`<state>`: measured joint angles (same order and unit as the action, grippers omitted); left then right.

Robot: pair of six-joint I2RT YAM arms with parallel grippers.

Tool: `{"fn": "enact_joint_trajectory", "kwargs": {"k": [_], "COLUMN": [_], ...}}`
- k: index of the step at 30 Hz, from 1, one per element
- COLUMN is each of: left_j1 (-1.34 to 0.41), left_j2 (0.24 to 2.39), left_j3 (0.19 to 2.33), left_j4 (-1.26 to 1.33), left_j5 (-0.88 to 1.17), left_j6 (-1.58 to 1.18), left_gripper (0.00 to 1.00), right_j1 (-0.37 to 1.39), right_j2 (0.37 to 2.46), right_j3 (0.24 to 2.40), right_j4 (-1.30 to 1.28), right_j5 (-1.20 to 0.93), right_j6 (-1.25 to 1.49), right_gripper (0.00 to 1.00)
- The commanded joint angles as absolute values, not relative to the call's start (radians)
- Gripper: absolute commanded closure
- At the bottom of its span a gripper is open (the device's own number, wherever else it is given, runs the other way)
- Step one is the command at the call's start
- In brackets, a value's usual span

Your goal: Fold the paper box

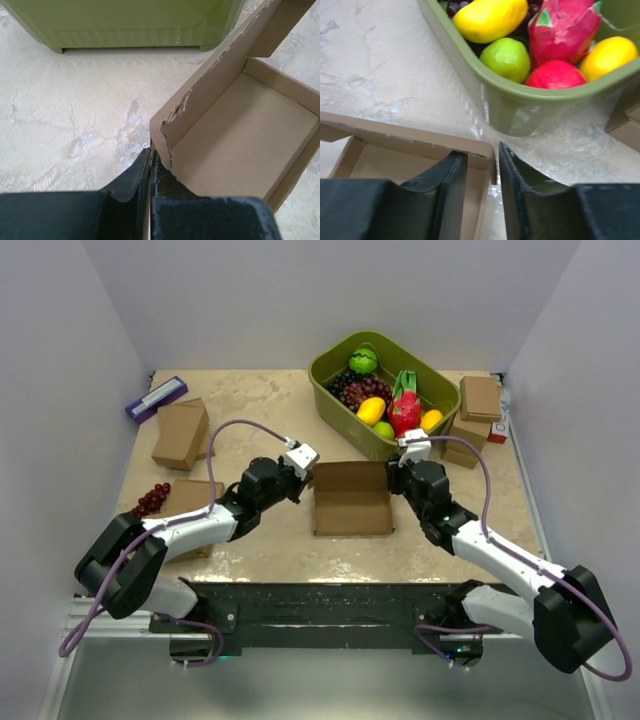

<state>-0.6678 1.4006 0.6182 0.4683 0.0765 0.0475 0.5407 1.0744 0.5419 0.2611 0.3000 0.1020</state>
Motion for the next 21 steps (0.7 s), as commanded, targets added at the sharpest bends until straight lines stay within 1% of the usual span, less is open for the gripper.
{"fn": "enact_joint_trajectory", "kwargs": {"k": [1,3,6,11,14,17,19,21], "left_j1": [-0.661,-0.661,-0.661,-0.661,-0.663,-0.667,-0.681,-0.702], "left_j2": [1.422,1.431,1.446,1.476,1.509,1.541,1.552,1.575], "left_j3": [0.672,0.689,0.71,0.745,0.793,0.836,0.856,0.88], "left_j4": [0.46,0.454,0.442,0.439,0.439,0.458,0.475,0.495], "left_j5": [0.091,0.087,0.078,0.066,0.057,0.034,0.003,-0.027], "left_j6": [0.075,0.078,0.08,0.04,-0.046,-0.144,-0.207,-0.241], "left_gripper": [1.0,1.0,1.0,1.0,1.0,1.0,1.0,1.0], "right_j1": [0.537,0.537,0.538,0.538,0.54,0.548,0.575,0.606], "right_j2": [1.097,1.098,1.104,1.118,1.115,1.101,1.094,1.088], "right_j3": [0.543,0.535,0.534,0.538,0.52,0.494,0.483,0.473], "right_j4": [0.316,0.318,0.318,0.328,0.368,0.419,0.443,0.465], "right_j5": [0.23,0.227,0.226,0.221,0.219,0.25,0.293,0.38], "right_j6": [0.09,0.098,0.1,0.098,0.121,0.15,0.158,0.155], "right_gripper": [0.68,0.68,0.77,0.96,1.0,1.0,1.0,1.0]}}
